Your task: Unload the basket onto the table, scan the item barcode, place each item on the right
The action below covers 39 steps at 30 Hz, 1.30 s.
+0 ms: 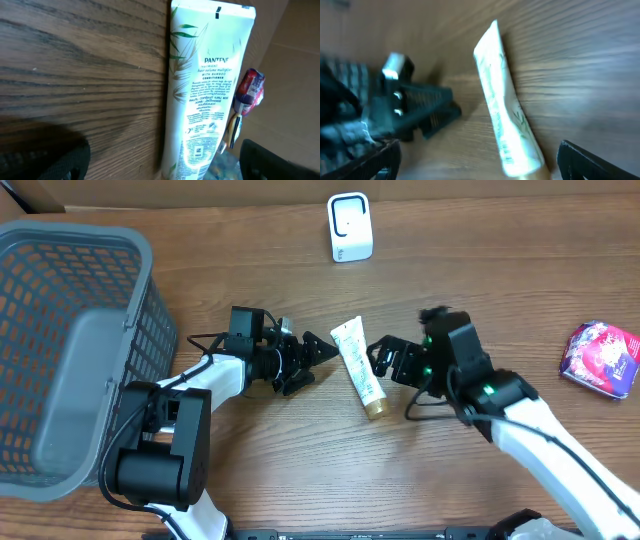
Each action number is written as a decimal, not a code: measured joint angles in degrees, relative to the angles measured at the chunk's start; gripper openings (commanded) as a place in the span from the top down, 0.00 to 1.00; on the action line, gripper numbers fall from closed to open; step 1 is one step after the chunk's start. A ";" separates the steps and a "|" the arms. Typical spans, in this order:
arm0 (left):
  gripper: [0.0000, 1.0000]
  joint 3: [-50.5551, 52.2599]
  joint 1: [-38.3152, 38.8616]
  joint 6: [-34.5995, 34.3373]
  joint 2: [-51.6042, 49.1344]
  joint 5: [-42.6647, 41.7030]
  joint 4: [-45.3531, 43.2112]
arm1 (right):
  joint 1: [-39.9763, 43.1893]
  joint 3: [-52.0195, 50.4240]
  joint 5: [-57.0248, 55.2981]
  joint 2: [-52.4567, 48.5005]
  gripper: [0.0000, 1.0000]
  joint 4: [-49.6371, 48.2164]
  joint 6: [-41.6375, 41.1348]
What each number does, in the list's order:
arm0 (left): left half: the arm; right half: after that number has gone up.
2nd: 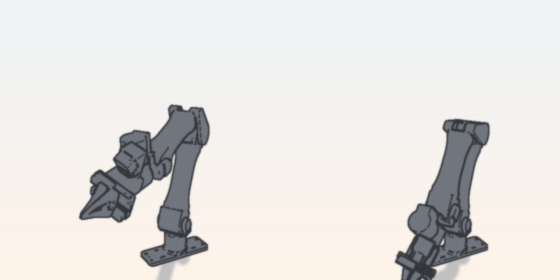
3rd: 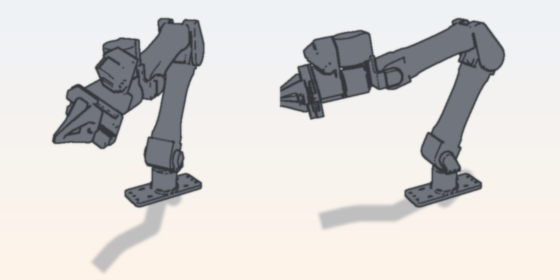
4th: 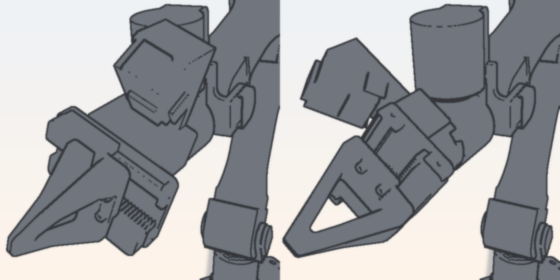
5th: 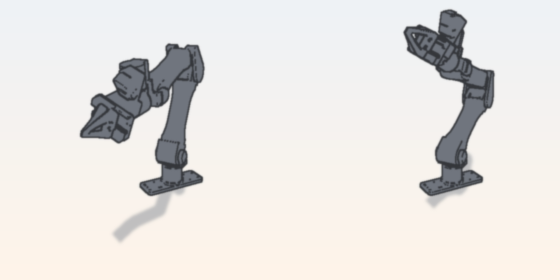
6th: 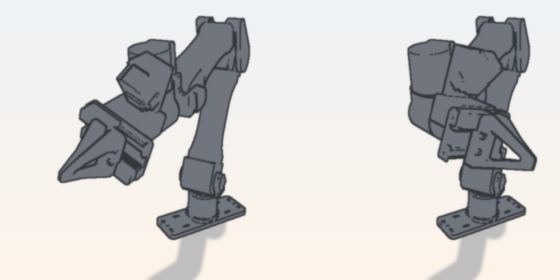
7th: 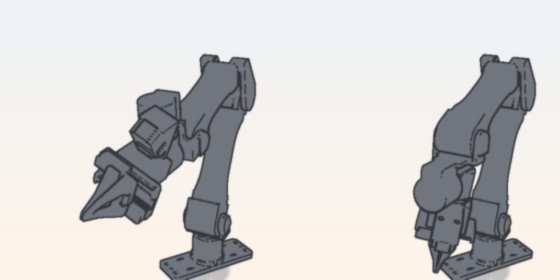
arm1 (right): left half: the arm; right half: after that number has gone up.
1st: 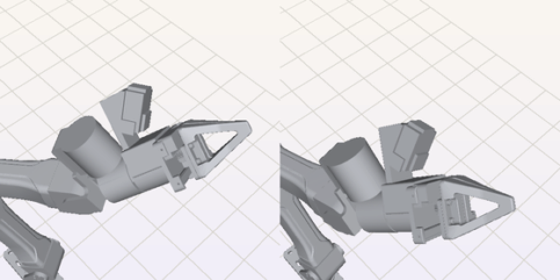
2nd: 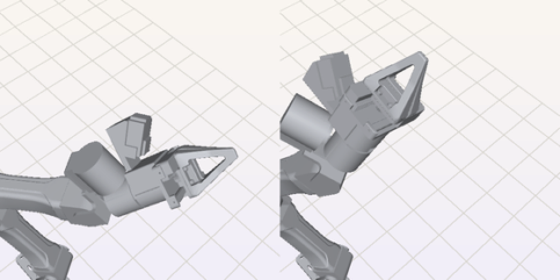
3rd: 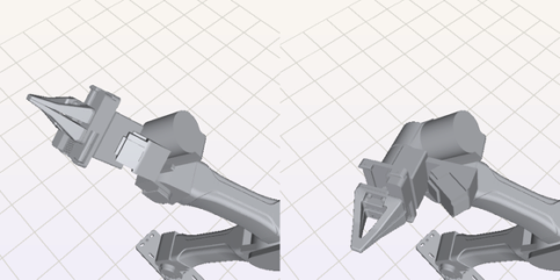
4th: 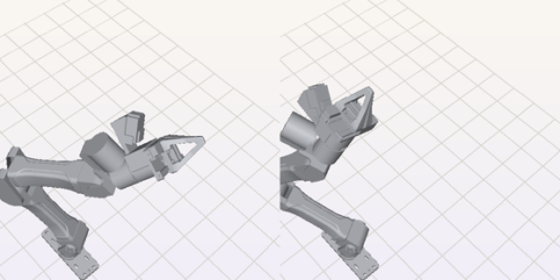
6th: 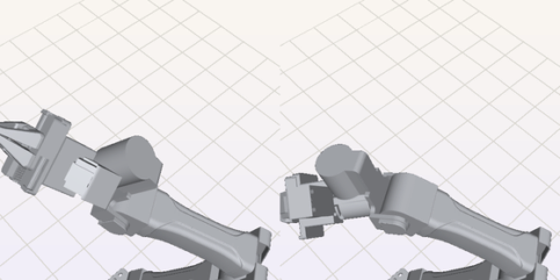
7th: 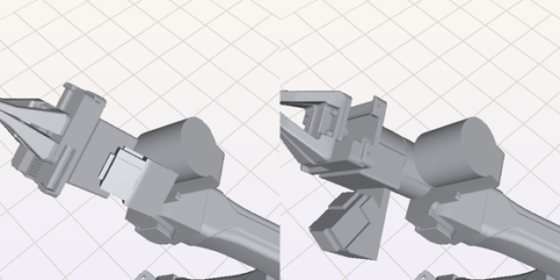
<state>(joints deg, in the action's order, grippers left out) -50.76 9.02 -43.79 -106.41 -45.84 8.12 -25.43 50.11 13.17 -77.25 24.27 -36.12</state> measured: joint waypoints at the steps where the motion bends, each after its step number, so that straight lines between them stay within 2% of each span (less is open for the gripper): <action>1: 0.09 -0.02 0.00 0.00 0.00 -0.02 0.07 | 1.53 0.02 3.48 -3.02 0.00 -1.31 3.13; 7: 0.16 -0.46 -0.07 0.17 0.02 0.22 2.58 | 9.18 2.25 13.66 -17.53 0.00 -1.97 16.17; 14: 0.18 -0.33 -1.92 0.68 0.02 0.07 3.37 | 10.75 10.84 20.00 -22.84 0.00 0.42 26.49; 16: 0.13 -0.39 -3.23 0.92 0.07 0.00 3.52 | 10.69 11.91 21.16 -22.84 0.00 0.13 28.02; 19: 0.00 -1.42 -4.83 1.99 0.26 0.50 4.20 | 10.56 12.11 22.38 -23.10 0.00 -0.04 29.75; 29: 0.00 -8.98 -4.61 6.71 -0.44 9.62 10.82 | 9.81 12.11 23.06 -29.11 0.00 -3.19 32.11; 37: 0.00 -12.24 -4.61 8.48 -0.55 12.33 12.57 | 5.31 12.11 22.69 -32.37 0.00 -5.49 32.37; 39: 0.00 -12.24 -4.61 8.90 -0.55 12.52 13.51 | 4.76 12.13 23.23 -33.68 0.09 -5.84 32.70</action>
<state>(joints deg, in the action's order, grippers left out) -63.00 4.40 -34.89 -106.96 -33.32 21.63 -20.67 62.24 36.40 -110.93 18.44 -3.42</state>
